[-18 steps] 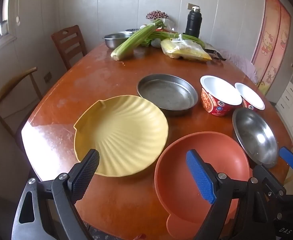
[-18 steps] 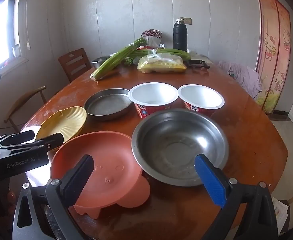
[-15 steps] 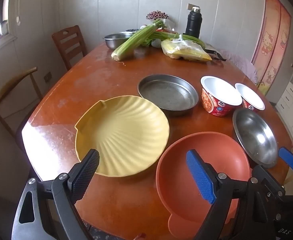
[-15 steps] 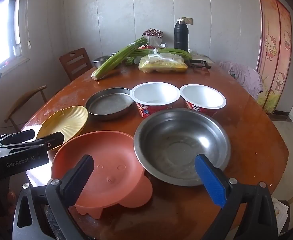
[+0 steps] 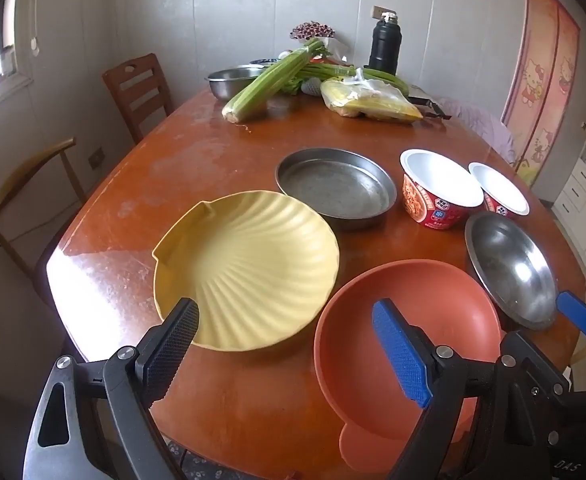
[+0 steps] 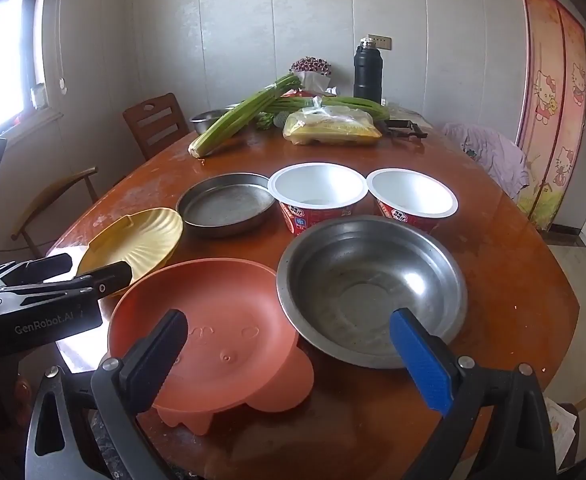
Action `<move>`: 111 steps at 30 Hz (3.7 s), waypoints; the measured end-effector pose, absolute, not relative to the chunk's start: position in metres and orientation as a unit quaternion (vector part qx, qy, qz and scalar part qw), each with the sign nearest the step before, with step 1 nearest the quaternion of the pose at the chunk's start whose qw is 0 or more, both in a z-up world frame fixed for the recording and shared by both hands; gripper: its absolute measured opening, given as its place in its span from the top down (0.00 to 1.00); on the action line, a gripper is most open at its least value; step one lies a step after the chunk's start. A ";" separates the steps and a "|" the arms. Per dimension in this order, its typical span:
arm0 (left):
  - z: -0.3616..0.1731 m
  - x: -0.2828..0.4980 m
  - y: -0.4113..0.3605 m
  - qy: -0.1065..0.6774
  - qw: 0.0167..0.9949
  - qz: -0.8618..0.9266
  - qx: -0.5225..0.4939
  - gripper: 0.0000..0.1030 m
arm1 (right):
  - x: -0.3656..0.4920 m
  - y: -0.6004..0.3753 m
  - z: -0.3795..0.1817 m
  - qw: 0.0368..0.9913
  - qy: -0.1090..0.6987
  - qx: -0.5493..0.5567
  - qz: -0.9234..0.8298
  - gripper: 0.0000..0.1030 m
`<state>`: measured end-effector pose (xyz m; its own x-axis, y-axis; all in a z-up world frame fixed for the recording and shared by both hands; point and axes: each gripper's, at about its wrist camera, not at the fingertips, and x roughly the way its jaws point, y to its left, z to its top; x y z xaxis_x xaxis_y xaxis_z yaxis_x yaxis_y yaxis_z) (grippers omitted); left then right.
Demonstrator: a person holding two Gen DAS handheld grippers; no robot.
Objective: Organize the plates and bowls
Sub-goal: 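Move the left tool toward the yellow shell-shaped plate, then grasp the rim of the yellow shell plate with the left tool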
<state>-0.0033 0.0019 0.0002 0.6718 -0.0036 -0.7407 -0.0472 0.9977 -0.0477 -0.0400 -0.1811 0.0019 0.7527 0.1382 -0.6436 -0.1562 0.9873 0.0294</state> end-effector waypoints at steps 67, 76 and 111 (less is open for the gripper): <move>0.005 -0.030 0.030 0.427 0.903 -0.016 -0.048 0.14 | -0.056 -0.154 0.013 0.924 0.365 -0.047 0.104 0.01; -0.003 -0.019 0.077 0.431 0.899 0.031 -0.077 0.14 | -0.033 -0.121 0.018 0.915 0.367 -0.070 0.154 0.01; -0.047 0.073 0.112 0.490 0.864 0.054 -0.102 0.14 | 0.093 -0.039 -0.035 0.838 0.489 -0.107 0.218 0.21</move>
<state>0.0725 0.1122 -0.0474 0.5139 -0.0073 -0.8578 -0.1929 0.9734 -0.1239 0.0934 -0.0391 -0.0351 0.4265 0.2602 -0.8663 -0.4701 0.8820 0.0335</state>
